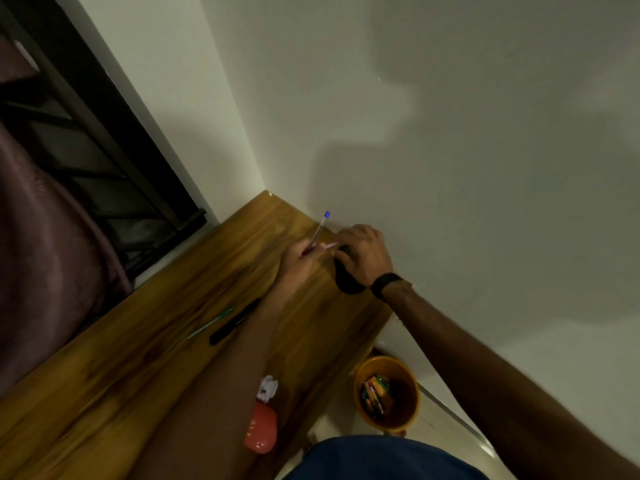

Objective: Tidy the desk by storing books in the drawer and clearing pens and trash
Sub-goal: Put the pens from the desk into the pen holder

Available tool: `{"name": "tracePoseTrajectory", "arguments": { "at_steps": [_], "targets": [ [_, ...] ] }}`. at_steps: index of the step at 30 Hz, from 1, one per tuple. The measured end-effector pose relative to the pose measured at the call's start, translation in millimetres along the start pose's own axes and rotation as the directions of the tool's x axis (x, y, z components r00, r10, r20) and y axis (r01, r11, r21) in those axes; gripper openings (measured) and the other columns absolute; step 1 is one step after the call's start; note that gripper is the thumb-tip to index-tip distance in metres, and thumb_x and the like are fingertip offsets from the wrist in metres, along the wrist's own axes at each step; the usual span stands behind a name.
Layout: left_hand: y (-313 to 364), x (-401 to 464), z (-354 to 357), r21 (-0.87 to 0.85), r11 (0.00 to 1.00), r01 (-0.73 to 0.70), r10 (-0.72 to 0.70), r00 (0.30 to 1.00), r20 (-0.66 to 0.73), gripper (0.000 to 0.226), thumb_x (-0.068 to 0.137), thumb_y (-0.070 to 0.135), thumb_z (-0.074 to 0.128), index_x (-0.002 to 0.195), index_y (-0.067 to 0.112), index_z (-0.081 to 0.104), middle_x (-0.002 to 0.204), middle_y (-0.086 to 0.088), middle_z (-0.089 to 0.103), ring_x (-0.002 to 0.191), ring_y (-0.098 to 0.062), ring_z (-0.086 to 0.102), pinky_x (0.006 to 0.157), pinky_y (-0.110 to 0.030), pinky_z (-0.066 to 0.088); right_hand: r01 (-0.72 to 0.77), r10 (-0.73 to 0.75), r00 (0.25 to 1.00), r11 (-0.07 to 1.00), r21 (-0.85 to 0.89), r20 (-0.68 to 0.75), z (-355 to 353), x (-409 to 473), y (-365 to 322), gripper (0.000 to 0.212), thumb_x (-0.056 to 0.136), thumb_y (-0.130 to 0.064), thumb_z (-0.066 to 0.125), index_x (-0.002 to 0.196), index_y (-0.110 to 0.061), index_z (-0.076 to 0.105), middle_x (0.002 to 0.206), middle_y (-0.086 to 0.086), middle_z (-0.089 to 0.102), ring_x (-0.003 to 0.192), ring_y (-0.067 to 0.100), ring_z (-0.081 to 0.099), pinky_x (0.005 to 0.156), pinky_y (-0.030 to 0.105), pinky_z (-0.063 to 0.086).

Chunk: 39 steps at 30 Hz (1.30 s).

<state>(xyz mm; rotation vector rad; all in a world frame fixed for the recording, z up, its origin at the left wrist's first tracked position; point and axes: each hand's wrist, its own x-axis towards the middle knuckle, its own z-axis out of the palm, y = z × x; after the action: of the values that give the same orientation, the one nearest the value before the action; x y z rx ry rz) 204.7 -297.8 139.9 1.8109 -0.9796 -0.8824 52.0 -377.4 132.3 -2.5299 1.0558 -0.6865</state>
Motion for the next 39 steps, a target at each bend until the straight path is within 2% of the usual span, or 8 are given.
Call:
{"name": "tracePoseTrajectory", "arguments": {
  "at_steps": [6, 11, 14, 22, 25, 29, 34, 39],
  "targets": [
    [6.2, -3.1, 5.9, -0.082, 0.993, 0.085, -0.094, 0.99, -0.108, 0.044, 0.096, 0.05, 0.041, 0.085, 0.015, 0.066, 0.063, 0.007, 0.047, 0.053, -0.006, 0.04, 0.049, -0.021, 0.03, -0.044, 0.05, 0.996, 0.996, 0.072, -0.079, -3.5, -9.4, 15.7, 0.021, 0.093, -0.033, 0.058, 0.1, -0.021, 0.073, 0.098, 0.001, 0.073, 0.092, 0.025, 0.062, 0.082, 0.035, 0.041],
    [-2.1, 3.0, 0.9, 0.055, 0.993, 0.109, -0.098, 0.979, -0.177, 0.022, 0.096, 0.026, 0.052, 0.089, 0.017, 0.07, 0.07, 0.002, 0.059, 0.063, -0.011, 0.05, 0.054, -0.024, 0.036, -0.188, 0.222, 0.968, 0.95, 0.25, -0.115, -23.7, -13.8, 23.8, 0.025, 0.097, -0.034, 0.054, 0.11, -0.022, 0.071, 0.09, 0.004, 0.065, 0.081, 0.019, 0.06, 0.068, 0.028, 0.047],
    [-5.1, 6.6, -3.3, 0.145, 0.985, 0.091, -0.064, 0.982, -0.18, 0.02, 0.089, 0.019, 0.064, 0.103, 0.009, 0.074, 0.092, -0.003, 0.072, 0.079, -0.011, 0.06, 0.065, -0.022, 0.042, -0.207, 0.273, 0.949, 0.917, 0.339, -0.159, -41.0, -8.2, 24.7, 0.016, 0.088, -0.033, 0.068, 0.095, -0.021, 0.074, 0.086, 0.0, 0.068, 0.076, 0.012, 0.062, 0.067, 0.021, 0.049],
    [12.2, 5.9, -11.3, 0.093, 0.995, 0.025, -0.011, 0.989, -0.149, 0.008, 0.077, 0.021, 0.079, 0.075, 0.023, 0.071, 0.071, 0.002, 0.071, 0.049, -0.002, 0.061, 0.055, -0.018, 0.052, -0.272, 0.341, 0.934, 0.871, 0.41, -0.106, -47.4, -4.2, 23.6, 0.02, 0.087, -0.032, 0.068, 0.074, -0.017, 0.066, 0.071, 0.002, 0.065, 0.065, 0.014, 0.06, 0.06, 0.026, 0.05],
    [16.1, 6.9, -9.3, 0.152, 0.988, -0.023, 0.039, 0.994, -0.1, 0.013, 0.076, 0.022, 0.079, 0.069, 0.029, 0.069, 0.075, 0.006, 0.072, 0.063, -0.007, 0.065, 0.064, -0.026, 0.055, -0.309, 0.32, 0.947, 0.908, 0.284, 0.009, -31.6, -9.0, 28.7, 0.026, 0.09, -0.038, 0.062, 0.076, -0.016, 0.065, 0.076, 0.003, 0.066, 0.069, 0.018, 0.062, 0.064, 0.034, 0.053],
    [19.4, 10.0, -2.6, 0.334, 0.94, -0.069, 0.069, 0.998, 0.01, 0.017, 0.082, 0.015, 0.069, 0.074, 0.03, 0.065, 0.086, 0.01, 0.068, 0.087, -0.006, 0.061, 0.076, -0.025, 0.05, -0.371, 0.352, 0.927, 0.912, 0.175, 0.128, -16.5, -14.8, 33.3, 0.022, 0.089, -0.035, 0.062, 0.089, -0.014, 0.067, 0.097, 0.009, 0.06, 0.085, 0.028, 0.061, 0.074, 0.036, 0.052],
    [24.1, 15.3, 4.0, 0.495, 0.861, -0.115, 0.083, 0.993, 0.087, 0.014, 0.083, 0.012, 0.066, 0.078, 0.025, 0.065, 0.088, 0.01, 0.067, 0.087, -0.005, 0.06, 0.079, -0.028, 0.054, -0.367, 0.365, 0.93, 0.905, 0.214, 0.049, -17.7, -19.6, 32.1, 0.023, 0.089, -0.029, 0.063, 0.106, -0.013, 0.063, 0.111, 0.008, 0.055, 0.092, 0.028, 0.058, 0.075, 0.032, 0.05],
    [29.0, 20.2, 18.8, 0.537, 0.831, -0.144, 0.096, 0.989, 0.116, 0.006, 0.079, 0.019, 0.074, 0.084, 0.021, 0.073, 0.087, 0.004, 0.072, 0.08, -0.008, 0.065, 0.075, -0.033, 0.059, -0.308, 0.34, 0.938, 0.906, 0.29, -0.065, -25.5, -21.0, 27.4, 0.023, 0.088, -0.021, 0.063, 0.11, -0.015, 0.061, 0.114, 0.001, 0.054, 0.081, 0.018, 0.056, 0.067, 0.025, 0.044]
  ]
}}
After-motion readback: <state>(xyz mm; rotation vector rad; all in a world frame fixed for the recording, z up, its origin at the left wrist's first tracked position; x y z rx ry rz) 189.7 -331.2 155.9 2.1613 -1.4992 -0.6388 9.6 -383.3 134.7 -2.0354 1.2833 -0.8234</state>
